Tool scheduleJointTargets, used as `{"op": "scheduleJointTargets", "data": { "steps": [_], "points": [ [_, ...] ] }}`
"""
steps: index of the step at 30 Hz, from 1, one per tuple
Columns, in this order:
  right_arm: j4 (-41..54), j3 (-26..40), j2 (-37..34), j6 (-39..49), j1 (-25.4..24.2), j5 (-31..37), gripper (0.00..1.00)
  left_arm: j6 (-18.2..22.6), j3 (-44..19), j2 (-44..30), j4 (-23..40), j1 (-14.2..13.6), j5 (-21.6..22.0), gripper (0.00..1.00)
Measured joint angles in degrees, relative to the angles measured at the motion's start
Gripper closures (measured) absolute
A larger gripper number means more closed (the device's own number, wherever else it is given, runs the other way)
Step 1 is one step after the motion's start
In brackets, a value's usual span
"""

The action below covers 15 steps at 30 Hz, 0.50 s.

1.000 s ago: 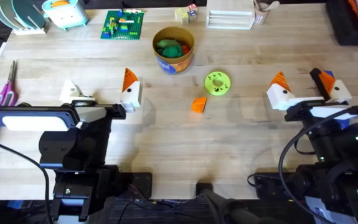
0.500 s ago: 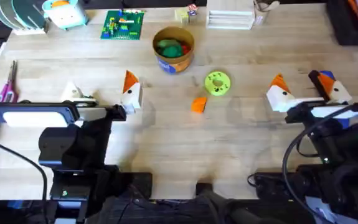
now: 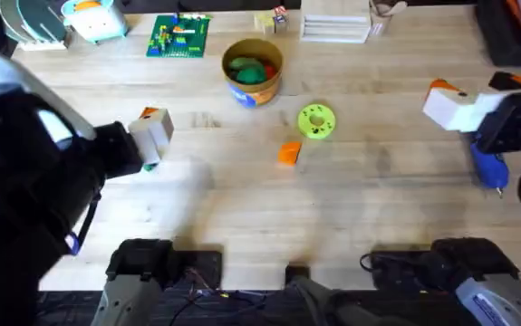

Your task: Pick up the gripper from the table and insert it into the empty holder that is missing its gripper. Then pick up a screw, insert it into the mounting hole, and use the screwdriver to tighten it. Finally, clean up the table by picking up the vegetable and placing it into the bucket.

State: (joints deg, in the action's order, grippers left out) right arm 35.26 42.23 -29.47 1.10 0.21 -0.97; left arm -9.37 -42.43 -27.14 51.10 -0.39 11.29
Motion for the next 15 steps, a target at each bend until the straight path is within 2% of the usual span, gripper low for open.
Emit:
{"op": "scheduleJointTargets", "data": {
  "steps": [4,10,12,15],
  "points": [
    [1.05,3.98,-4.99,0.2,0.0,0.0,0.119,-2.82,-4.17,-12.89,2.35,-0.02,0.29,0.01],
    [1.65,4.33,-6.26,0.22,0.0,0.0,0.119,-5.57,-4.88,-26.97,3.37,0.02,-2.72,0.01],
    [1.63,4.38,-6.26,0.22,0.0,-0.02,0.119,-9.83,-4.88,-29.82,4.61,0.99,-2.77,0.01],
    [1.65,4.38,-6.24,0.21,0.0,0.0,0.119,-17.78,-4.88,-33.65,5.66,5.31,-3.43,0.01]
  ]
}}
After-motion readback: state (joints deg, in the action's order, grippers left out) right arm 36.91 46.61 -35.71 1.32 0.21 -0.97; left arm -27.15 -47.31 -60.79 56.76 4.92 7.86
